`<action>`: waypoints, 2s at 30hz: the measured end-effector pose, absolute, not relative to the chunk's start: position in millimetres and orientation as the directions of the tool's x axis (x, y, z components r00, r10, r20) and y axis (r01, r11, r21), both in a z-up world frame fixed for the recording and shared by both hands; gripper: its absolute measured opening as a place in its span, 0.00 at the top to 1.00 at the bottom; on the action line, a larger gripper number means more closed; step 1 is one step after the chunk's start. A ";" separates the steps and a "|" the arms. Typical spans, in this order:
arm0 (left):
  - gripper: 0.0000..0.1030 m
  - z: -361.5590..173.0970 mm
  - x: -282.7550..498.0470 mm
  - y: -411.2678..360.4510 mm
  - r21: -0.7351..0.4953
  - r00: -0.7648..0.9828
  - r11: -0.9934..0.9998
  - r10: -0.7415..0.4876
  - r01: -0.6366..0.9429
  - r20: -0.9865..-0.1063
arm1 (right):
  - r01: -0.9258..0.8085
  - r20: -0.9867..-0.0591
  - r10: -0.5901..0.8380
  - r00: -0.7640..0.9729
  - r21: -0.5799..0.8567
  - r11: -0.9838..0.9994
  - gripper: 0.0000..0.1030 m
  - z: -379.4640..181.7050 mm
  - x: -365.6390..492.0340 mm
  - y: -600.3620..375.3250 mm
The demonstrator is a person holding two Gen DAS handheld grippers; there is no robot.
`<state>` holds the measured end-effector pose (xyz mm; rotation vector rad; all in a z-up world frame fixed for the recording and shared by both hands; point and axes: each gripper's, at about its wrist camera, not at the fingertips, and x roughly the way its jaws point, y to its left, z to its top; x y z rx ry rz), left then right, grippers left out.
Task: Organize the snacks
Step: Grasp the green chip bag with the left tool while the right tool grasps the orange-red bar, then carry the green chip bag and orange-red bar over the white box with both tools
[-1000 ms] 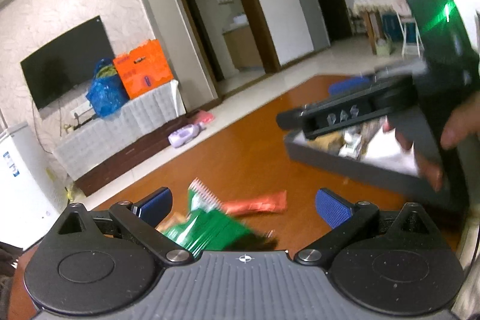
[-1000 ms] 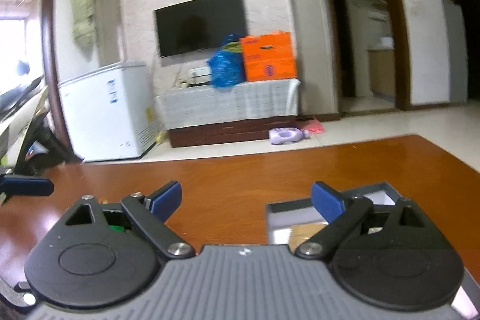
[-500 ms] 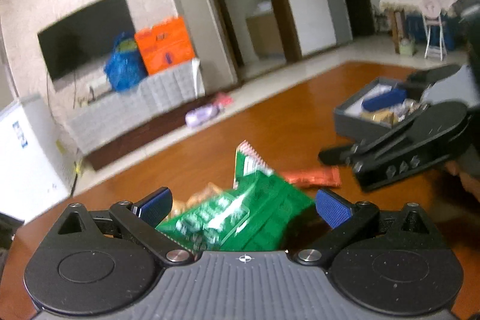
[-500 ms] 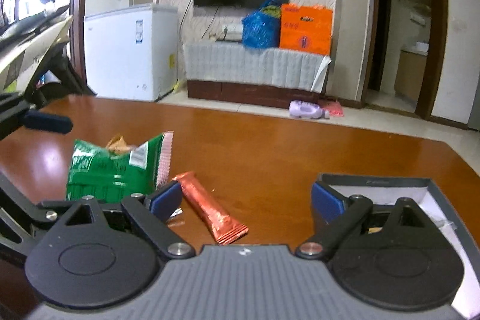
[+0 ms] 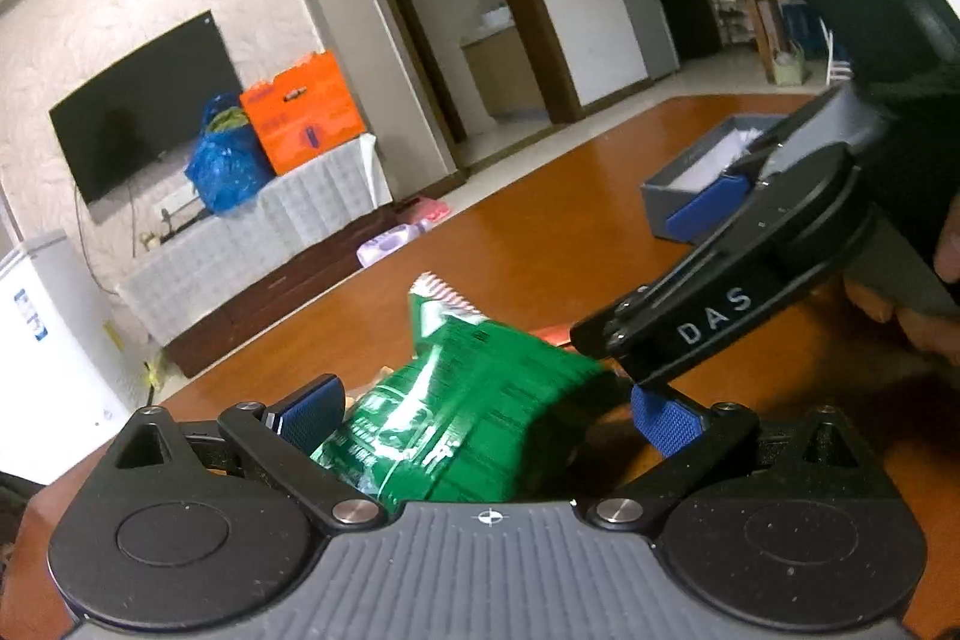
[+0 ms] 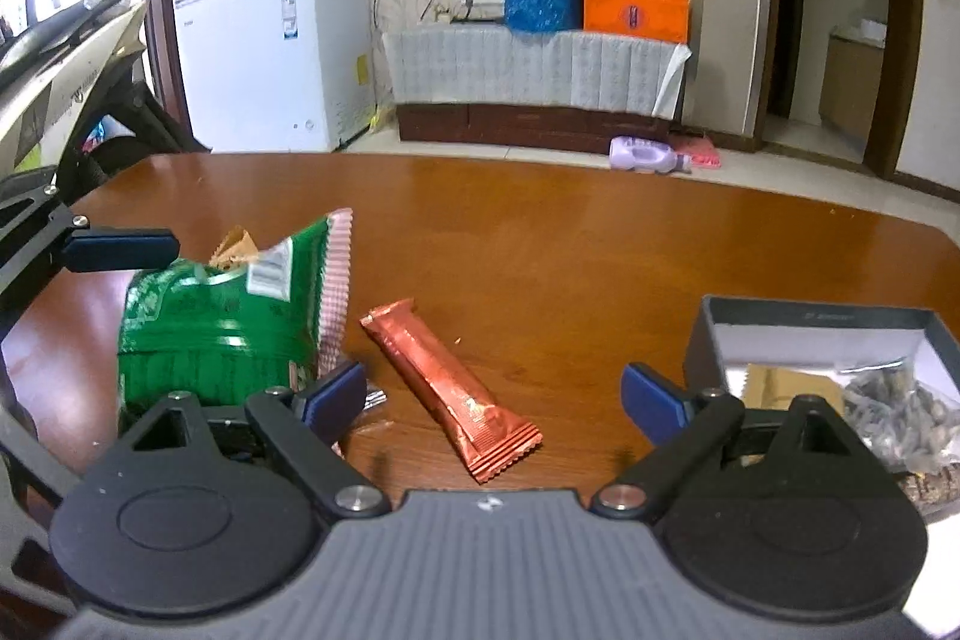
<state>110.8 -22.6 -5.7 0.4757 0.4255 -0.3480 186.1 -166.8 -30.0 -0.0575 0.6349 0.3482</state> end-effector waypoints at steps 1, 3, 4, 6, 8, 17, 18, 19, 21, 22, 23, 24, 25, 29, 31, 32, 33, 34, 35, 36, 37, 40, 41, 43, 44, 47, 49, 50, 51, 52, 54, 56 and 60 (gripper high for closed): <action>0.00 -8.4 112.9 -23.1 0.366 0.852 0.833 -0.215 0.415 -0.477 | -0.336 -0.598 0.299 0.744 0.053 0.940 0.09 -31.8 190.2 -165.2; 0.00 -13.5 117.4 -21.3 0.365 0.849 0.838 -0.197 0.405 -0.490 | -0.338 -0.612 0.299 0.732 0.055 0.940 0.14 -35.7 197.9 -161.2; 0.00 -15.3 119.3 -20.9 0.367 0.849 0.841 -0.185 0.398 -0.495 | -0.339 -0.617 0.300 0.728 0.056 0.939 0.14 -37.5 200.2 -159.7; 0.01 -15.8 121.8 -19.2 0.365 0.851 0.847 -0.176 0.387 -0.494 | -0.334 -0.621 0.297 0.726 0.060 0.941 0.18 -40.2 205.1 -157.6; 0.03 -16.4 123.8 -16.9 0.348 0.844 0.853 -0.178 0.389 -0.506 | -0.328 -0.631 0.291 0.719 0.061 0.943 0.24 -42.7 210.2 -154.5; 0.11 -10.4 129.2 -5.9 0.326 0.841 0.862 -0.186 0.388 -0.508 | -0.333 -0.651 0.296 0.699 0.070 0.940 0.33 -53.9 218.5 -150.4; 0.12 -10.8 125.8 -7.0 0.327 0.840 0.862 -0.184 0.388 -0.511 | -0.337 -0.650 0.298 0.699 0.069 0.939 0.34 -54.7 217.8 -149.1; 0.14 -10.0 125.6 -7.1 0.327 0.838 0.862 -0.182 0.388 -0.514 | -0.343 -0.650 0.299 0.698 0.063 0.937 0.35 -55.2 218.5 -148.3; 0.15 -7.6 126.4 -7.9 0.323 0.832 0.863 -0.179 0.389 -0.525 | -0.356 -0.654 0.300 0.694 0.050 0.933 0.40 -55.6 218.1 -146.1; 0.15 -6.6 126.2 -7.5 0.320 0.828 0.862 -0.181 0.393 -0.530 | -0.367 -0.657 0.306 0.689 0.048 0.929 0.42 -55.2 217.1 -145.4; 0.16 -5.8 125.7 -7.5 0.319 0.826 0.861 -0.183 0.397 -0.533 | -0.378 -0.659 0.313 0.683 0.047 0.924 0.46 -54.5 213.7 -143.9; 0.16 -5.8 124.7 -7.2 0.319 0.824 0.859 -0.185 0.400 -0.535 | -0.394 -0.664 0.324 0.674 0.048 0.918 0.52 -53.3 212.8 -143.0; 0.16 -5.3 124.1 -6.9 0.317 0.823 0.859 -0.188 0.402 -0.535 | -0.406 -0.668 0.333 0.666 0.050 0.912 0.57 -52.1 211.6 -141.9; 0.17 -5.6 124.8 -5.9 0.311 0.822 0.862 -0.187 0.400 -0.539 | -0.438 -0.671 0.354 0.652 0.049 0.898 0.68 -48.7 207.8 -136.9; 0.16 -6.9 124.3 -6.6 0.314 0.823 0.863 -0.183 0.397 -0.537 | -0.434 -0.667 0.346 0.660 0.039 0.900 0.68 -48.7 207.5 -134.6; 0.16 -7.2 124.1 -7.1 0.316 0.824 0.862 -0.183 0.397 -0.537 | -0.431 -0.664 0.344 0.664 0.036 0.901 0.67 -49.4 208.1 -134.2; 0.16 -7.7 124.0 -7.4 0.317 0.825 0.862 -0.182 0.396 -0.535 | -0.430 -0.663 0.343 0.665 0.036 0.902 0.67 -50.6 208.4 -133.7; 0.16 -7.9 124.2 -7.5 0.317 0.826 0.862 -0.182 0.395 -0.534 | -0.425 -0.657 0.341 0.672 0.034 0.904 0.67 -51.3 208.5 -133.7; 0.16 -8.0 125.0 -7.8 0.319 0.827 0.862 -0.180 0.393 -0.533 | -0.422 -0.653 0.337 0.678 0.030 0.906 0.67 -52.0 208.3 -133.9; 0.16 -8.3 124.8 -7.6 0.319 0.828 0.863 -0.178 0.391 -0.532 | -0.416 -0.650 0.331 0.684 0.025 0.909 0.67 -52.7 208.6 -133.1; 0.17 -8.5 125.1 -7.4 0.319 0.829 0.865 -0.176 0.388 -0.531 | -0.412 -0.648 0.327 0.688 0.021 0.911 0.67 -53.6 208.8 -131.7; 0.19 -9.1 124.6 -6.5 0.312 0.829 0.868 -0.179 0.387 -0.530 | -0.399 -0.650 0.318 0.690 0.024 0.916 0.70 -54.1 209.9 -130.6; 0.20 -8.5 124.8 -5.3 0.303 0.826 0.870 -0.182 0.388 -0.534 | -0.395 -0.651 0.319 0.689 0.031 0.918 0.74 -53.5 210.7 -130.7; 0.21 -5.8 126.2 -2.5 0.282 0.819 0.877 -0.190 0.390 -0.542 | -0.391 -0.651 0.320 0.688 0.039 0.920 0.77 -52.9 210.1 -132.2; 0.22 -4.5 126.5 -1.6 0.272 0.814 0.879 -0.194 0.392 -0.548 | -0.388 -0.650 0.325 0.687 0.051 0.920 0.78 -52.5 210.1 -133.6; 0.28 -0.8 125.3 -0.4 0.263 0.807 0.879 -0.199 0.398 -0.555 | -0.370 -0.642 0.330 0.692 0.076 0.926 0.78 -50.2 210.1 -137.1; 0.30 2.5 123.6 -2.1 0.276 0.805 0.872 -0.195 0.404 -0.560 | -0.364 -0.632 0.329 0.702 0.078 0.928 0.79 -47.2 209.5 -139.2; 0.32 3.5 122.0 -3.3 0.287 0.806 0.868 -0.191 0.405 -0.560 | -0.362 -0.626 0.329 0.707 0.079 0.929 0.79 -46.1 208.5 -140.0; 0.33 4.3 121.0 -4.5 0.297 0.808 0.865 -0.186 0.405 -0.560 | -0.361 -0.622 0.329 0.711 0.079 0.929 0.79 -45.2 207.3 -140.8; 0.33 5.0 120.2 -5.7 0.306 0.809 0.863 -0.179 0.402 -0.559 | -0.361 -0.618 0.329 0.714 0.078 0.929 0.79 -44.6 206.0 -141.5; 0.34 7.2 118.0 -7.0 0.316 0.812 0.860 -0.172 0.400 -0.559 | -0.358 -0.612 0.323 0.722 0.070 0.931 0.79 -43.7 203.5 -142.6; 0.34 10.8 115.0 -9.0 0.332 0.820 0.860 -0.156 0.387 -0.551 | -0.351 -0.603 0.314 0.733 0.059 0.935 0.79 -42.3 200.4 -145.5; 0.35 23.7 109.6 -11.2 0.347 0.839 0.864 -0.143 0.365 -0.525 | -0.327 -0.563 0.316 0.763 0.085 0.941 0.79 -32.9 192.0 -158.6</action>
